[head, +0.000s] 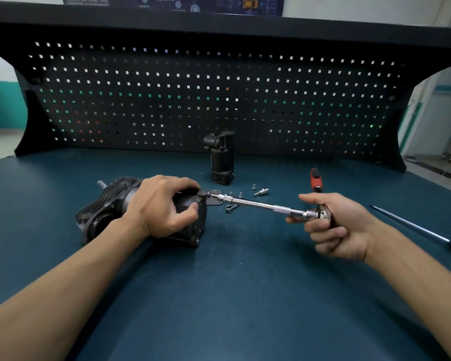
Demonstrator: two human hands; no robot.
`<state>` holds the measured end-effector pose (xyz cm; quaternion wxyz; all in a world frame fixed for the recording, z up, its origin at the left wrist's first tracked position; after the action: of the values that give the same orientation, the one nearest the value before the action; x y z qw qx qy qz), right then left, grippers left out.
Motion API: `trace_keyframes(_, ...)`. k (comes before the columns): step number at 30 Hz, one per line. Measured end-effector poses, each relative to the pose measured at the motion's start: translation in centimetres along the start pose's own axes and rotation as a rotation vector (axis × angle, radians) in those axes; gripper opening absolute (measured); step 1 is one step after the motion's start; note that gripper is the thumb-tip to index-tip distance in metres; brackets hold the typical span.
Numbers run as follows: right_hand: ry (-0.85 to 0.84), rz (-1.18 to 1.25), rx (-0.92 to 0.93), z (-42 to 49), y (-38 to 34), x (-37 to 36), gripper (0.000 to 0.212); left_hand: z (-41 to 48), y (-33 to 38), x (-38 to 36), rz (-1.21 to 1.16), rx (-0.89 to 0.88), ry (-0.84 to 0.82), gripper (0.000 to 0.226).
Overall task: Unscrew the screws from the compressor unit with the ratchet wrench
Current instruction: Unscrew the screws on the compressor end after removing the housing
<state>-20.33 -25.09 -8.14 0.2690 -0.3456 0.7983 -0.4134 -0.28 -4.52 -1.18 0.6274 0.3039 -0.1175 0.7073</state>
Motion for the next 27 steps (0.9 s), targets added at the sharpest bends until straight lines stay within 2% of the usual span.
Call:
trace_keyframes(3, 0.050, -0.057, 0.055, 0.0, -0.2, 0.1, 0.036, 0.0, 0.0, 0.0, -0.004, 0.001, -0.003, 0.052)
trace_keyframes(9, 0.177, -0.246, 0.299, -0.1, -1.2, 0.7, 0.020, 0.1, -0.2, -0.1, -0.012, 0.004, -0.018, 0.052)
trace_keyframes(13, 0.313, -0.515, 0.634, -1.0, -3.1, 1.0, 0.024, 0.1, -0.4, -0.3, -0.029, 0.021, -0.020, 0.050)
trace_keyframes(16, 0.403, -0.710, 0.922, -2.0, -4.4, 1.0, 0.014, 0.1, -0.3, -0.2, -0.034, 0.018, -0.003, 0.049)
trace_keyframes(18, 0.390, -0.742, 1.064, -2.4, -4.7, 0.6, 0.009, 0.1, -0.3, -0.1, -0.035, 0.018, 0.000, 0.048)
trace_keyframes(22, 0.449, -0.806, 1.174, -2.5, -4.9, 0.8, 0.004, 0.0, -0.6, -0.2, -0.024, 0.035, -0.008, 0.050)
trace_keyframes(24, 0.496, -0.876, 1.226, -2.9, -5.0, 1.0, 0.010, 0.0, -0.7, -0.3, -0.009, 0.052, -0.005, 0.052)
trace_keyframes(27, 0.548, -0.959, 1.440, -4.3, -5.5, 0.1, 0.012, 0.2, -0.8, -0.7, 0.049, 0.048, -0.027, 0.058)
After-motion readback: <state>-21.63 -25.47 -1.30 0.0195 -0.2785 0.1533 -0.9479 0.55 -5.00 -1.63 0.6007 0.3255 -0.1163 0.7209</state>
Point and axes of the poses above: each hand's wrist, its own z-axis towards the middle knuckle, its own x-axis out of the back of the hand, y = z × x, the point moved 7 cm from there along z, towards the middle knuckle, and after that the axes turned 12 degrees about y, right-handed, at the moved point
